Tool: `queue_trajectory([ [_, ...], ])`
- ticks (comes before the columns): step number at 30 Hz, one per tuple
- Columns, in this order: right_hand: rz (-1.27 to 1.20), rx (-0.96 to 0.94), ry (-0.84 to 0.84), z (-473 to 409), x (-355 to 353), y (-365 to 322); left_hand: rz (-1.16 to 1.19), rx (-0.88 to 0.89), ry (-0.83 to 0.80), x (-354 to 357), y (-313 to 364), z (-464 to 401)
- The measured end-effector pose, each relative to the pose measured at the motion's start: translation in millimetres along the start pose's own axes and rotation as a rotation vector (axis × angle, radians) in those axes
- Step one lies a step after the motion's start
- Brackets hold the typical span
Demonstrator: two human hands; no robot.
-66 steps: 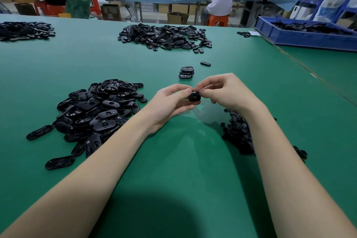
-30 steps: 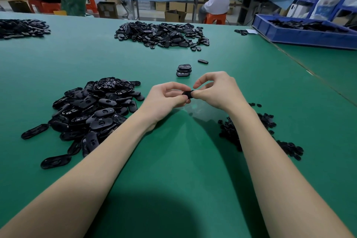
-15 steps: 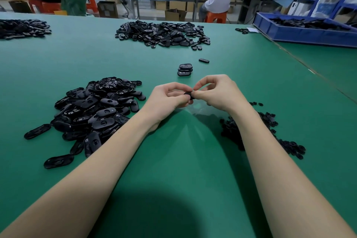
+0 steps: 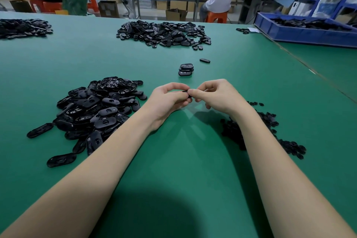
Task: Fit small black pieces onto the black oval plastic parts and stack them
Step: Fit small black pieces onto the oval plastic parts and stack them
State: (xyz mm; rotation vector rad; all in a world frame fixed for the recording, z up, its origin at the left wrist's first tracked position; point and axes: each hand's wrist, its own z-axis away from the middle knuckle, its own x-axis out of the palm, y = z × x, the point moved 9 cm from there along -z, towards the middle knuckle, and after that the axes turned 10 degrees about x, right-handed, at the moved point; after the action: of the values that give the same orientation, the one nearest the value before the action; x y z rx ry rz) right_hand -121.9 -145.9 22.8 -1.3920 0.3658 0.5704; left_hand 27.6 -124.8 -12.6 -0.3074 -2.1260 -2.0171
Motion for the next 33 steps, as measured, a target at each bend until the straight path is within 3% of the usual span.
queue_trajectory([
  [17,-0.138,0.095,-0.104,-1,4,7,0.006,-0.051,-0.012,3,5,3],
  [33,0.015,0.022,0.057,-9,2,8,-0.237,-0.009,0.081,-2,1,6],
])
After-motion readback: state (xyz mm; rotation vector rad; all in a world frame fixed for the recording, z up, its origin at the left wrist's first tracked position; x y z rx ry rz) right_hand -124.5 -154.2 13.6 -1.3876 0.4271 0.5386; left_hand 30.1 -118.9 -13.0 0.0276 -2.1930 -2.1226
